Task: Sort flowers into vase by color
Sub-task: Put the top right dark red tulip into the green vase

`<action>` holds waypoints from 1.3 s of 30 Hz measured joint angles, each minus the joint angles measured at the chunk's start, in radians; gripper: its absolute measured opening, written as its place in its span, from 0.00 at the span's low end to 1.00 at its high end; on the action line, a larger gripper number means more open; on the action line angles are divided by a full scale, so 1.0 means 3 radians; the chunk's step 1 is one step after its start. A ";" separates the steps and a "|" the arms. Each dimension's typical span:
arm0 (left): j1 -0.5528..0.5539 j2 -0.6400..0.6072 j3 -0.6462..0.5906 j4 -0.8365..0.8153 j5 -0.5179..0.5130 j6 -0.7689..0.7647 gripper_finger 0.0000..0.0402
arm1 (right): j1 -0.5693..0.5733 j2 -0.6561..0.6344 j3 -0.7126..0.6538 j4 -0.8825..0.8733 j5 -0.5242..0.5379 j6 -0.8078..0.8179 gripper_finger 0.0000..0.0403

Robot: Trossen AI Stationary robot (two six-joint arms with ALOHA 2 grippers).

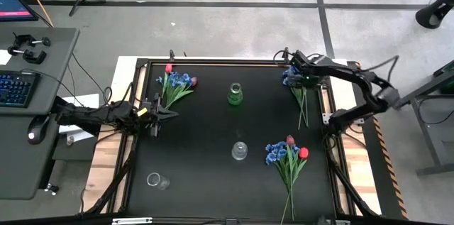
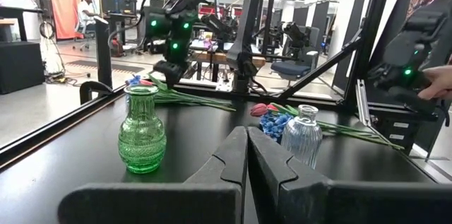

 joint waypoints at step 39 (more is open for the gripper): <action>0.0000 -0.0001 0.0001 0.0000 0.0000 0.0000 0.00 | 0.0878 -0.1693 -0.0197 0.3195 -0.1254 -0.0793 0.00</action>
